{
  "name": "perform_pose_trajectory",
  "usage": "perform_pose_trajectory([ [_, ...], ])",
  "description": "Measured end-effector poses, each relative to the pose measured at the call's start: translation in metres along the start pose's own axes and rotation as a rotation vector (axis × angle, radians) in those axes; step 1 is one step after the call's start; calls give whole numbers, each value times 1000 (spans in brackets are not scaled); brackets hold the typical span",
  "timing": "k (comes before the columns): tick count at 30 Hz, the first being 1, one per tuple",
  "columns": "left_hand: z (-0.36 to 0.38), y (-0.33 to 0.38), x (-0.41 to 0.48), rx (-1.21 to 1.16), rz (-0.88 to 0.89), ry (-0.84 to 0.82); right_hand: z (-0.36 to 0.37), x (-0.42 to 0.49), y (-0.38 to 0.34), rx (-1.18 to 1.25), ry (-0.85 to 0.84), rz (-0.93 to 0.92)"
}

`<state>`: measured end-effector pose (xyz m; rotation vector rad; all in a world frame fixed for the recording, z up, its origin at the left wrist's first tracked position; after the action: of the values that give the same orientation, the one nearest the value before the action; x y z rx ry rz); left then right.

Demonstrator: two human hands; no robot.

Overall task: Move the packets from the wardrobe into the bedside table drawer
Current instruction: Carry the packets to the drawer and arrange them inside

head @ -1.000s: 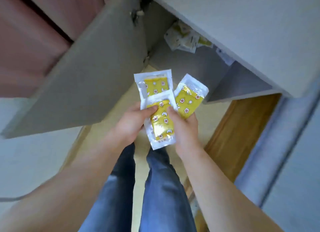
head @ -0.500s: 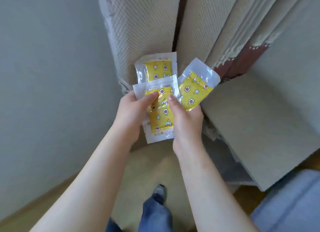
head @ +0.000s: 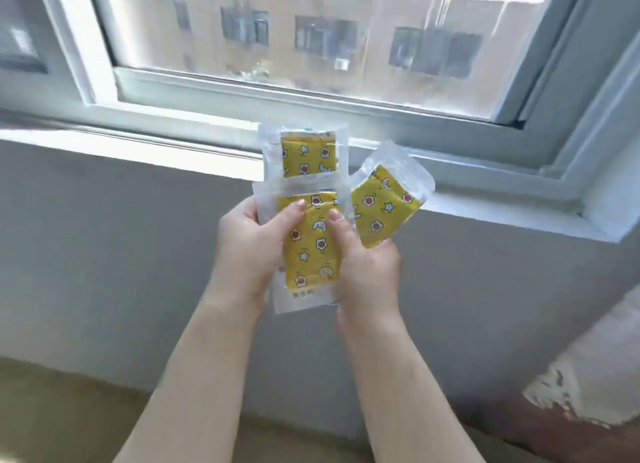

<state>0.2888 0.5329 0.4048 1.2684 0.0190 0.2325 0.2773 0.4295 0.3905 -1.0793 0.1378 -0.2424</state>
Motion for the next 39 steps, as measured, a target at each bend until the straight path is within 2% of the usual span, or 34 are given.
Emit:
perform_pose_trajectory([
  [3,-78,33,13,42,99,207,79,-7,34,26,-173,74],
  [8,-196,71,16,76,166,506,191,-31,89,49,-459,245],
  [15,-315,92,21,62,245,864,304,-49,160,-26,-803,432],
  [23,-398,109,87,43,279,1103,416,-14,223,-82,-1103,574],
  [28,-458,112,94,1,286,1308,481,-24,267,-108,-1292,682],
  [33,-535,121,89,0,295,1455,545,-57,317,-162,-1398,781],
  [39,-664,156,104,-2,358,1503,663,-103,379,-150,-1452,784],
])
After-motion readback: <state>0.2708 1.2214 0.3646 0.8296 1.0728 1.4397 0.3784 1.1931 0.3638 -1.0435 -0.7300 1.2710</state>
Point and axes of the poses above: each hand's wrist, its own x-axis towards the middle knuckle, its own z-axis out of the palm, y = z × x, the point moved 2 cm from there along x, towards the middle knuckle, and after that the axes turned 1 degree about -x, right-handed, at the moved point
